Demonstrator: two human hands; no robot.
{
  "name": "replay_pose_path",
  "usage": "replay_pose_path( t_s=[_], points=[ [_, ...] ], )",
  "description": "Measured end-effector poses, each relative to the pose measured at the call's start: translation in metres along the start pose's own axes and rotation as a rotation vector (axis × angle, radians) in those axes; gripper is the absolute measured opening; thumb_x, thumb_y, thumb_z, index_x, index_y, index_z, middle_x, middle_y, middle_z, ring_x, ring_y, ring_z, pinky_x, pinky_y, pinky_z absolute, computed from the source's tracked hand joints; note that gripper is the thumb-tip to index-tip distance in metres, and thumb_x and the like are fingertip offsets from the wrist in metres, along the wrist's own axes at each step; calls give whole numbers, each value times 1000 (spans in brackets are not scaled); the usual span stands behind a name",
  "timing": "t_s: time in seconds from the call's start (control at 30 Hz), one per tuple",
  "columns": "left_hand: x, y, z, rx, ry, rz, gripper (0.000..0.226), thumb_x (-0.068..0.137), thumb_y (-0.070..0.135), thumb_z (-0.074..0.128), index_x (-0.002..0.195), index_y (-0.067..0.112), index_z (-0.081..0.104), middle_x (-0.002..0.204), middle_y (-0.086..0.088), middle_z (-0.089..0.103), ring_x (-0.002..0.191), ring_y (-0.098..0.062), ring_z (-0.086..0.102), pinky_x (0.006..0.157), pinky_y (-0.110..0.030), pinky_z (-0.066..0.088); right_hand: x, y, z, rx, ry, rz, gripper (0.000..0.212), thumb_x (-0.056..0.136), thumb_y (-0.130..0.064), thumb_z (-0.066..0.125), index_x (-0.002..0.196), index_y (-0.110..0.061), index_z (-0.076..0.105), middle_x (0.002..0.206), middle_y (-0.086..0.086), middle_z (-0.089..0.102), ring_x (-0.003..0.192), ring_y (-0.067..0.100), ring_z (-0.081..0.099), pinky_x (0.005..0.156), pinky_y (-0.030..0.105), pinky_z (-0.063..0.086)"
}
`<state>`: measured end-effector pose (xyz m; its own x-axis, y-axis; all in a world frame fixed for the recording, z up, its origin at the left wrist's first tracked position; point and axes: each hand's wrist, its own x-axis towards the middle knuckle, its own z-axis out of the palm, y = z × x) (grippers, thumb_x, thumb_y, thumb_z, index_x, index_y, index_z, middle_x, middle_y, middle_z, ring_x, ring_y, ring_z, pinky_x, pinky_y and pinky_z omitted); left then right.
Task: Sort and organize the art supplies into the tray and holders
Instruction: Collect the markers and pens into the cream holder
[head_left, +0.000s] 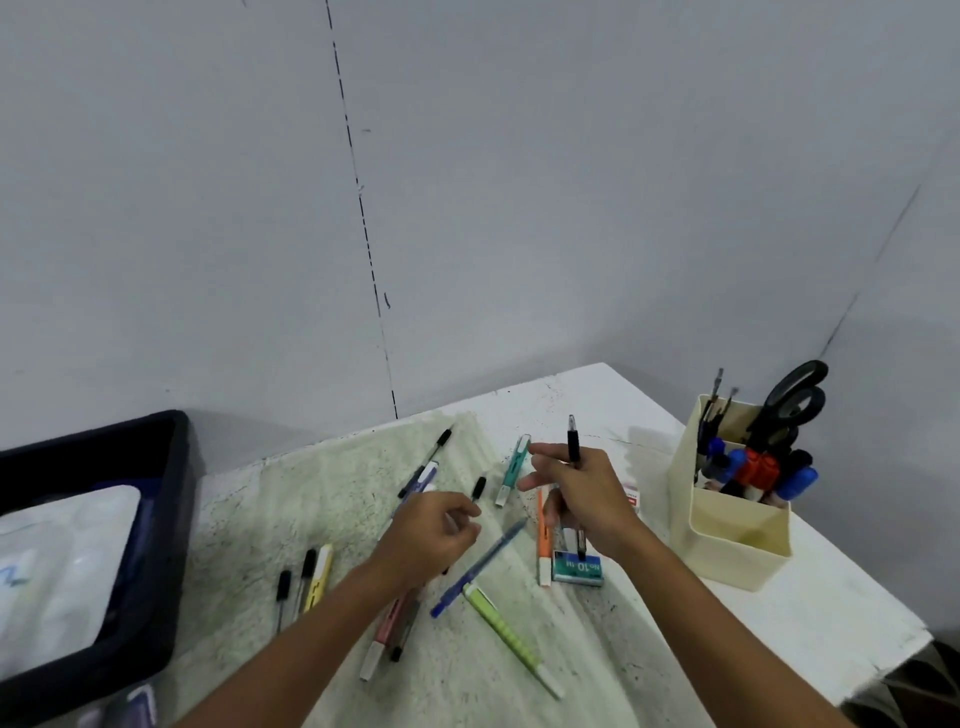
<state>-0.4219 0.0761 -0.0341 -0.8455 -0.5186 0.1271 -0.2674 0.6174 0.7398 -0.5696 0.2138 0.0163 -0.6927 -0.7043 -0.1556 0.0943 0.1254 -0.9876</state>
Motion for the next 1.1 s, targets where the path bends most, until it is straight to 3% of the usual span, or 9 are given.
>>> replay_pose_path(
  t_s=[0.1,0.23,0.33,0.47,0.7,0.8,0.87,0.97,1.1],
  points=[
    [9,4,3,132,114,-62,19,81,22,70,98,15,72,80,3,67,68,-4,59,65,-20,46,3,2,-3,116,-50,37,20,100,-9,46,117,-8,56,84,19,72,39,23,57,34,22,36],
    [15,10,14,402,164,-215,25,83,32,65,100,13,69,110,-7,65,99,-19,61,73,-26,44,16,7,-10,286,-116,85,25,97,-1,47,121,-4,54,95,22,68,66,32,70,52,32,54],
    [15,15,24,505,212,-273,23,82,28,60,66,12,63,103,-12,67,86,-23,63,60,-26,38,27,9,-14,356,-180,101,26,96,2,48,121,-3,55,107,25,66,85,37,71,62,37,58],
    [17,19,31,564,303,-296,22,82,28,60,77,13,74,93,-6,67,84,-23,63,65,-28,42,31,6,-12,373,-247,153,21,97,1,48,116,-5,56,103,23,68,77,34,72,51,31,55],
    [21,30,25,285,476,-328,14,86,24,67,78,13,71,81,3,61,75,-15,58,67,-25,38,35,4,-5,318,-181,129,19,99,-12,50,112,-2,60,83,16,68,42,14,53,33,19,28],
    [20,33,17,110,492,-284,20,83,17,70,65,21,65,71,7,64,60,-10,59,62,-23,43,36,1,0,352,-161,112,21,100,-16,49,112,-3,60,87,14,68,57,18,64,43,22,45],
    [19,37,11,-49,471,-285,24,85,14,69,63,21,62,65,5,65,52,-12,64,54,-20,46,38,-1,4,372,-156,96,23,99,-21,51,114,-6,61,100,15,68,81,24,70,63,30,57],
    [19,43,6,-207,432,-272,21,88,11,66,68,16,64,63,-2,64,49,-17,66,44,-21,46,39,-3,13,377,-193,104,27,97,-26,54,117,-9,61,113,14,66,102,28,67,83,38,58],
    [19,47,3,-281,357,-176,15,87,10,67,73,14,70,64,-6,68,52,-17,65,51,-31,53,36,-7,27,440,-228,131,26,96,-25,55,115,-8,62,114,14,66,103,28,66,82,37,58]
  ],
)
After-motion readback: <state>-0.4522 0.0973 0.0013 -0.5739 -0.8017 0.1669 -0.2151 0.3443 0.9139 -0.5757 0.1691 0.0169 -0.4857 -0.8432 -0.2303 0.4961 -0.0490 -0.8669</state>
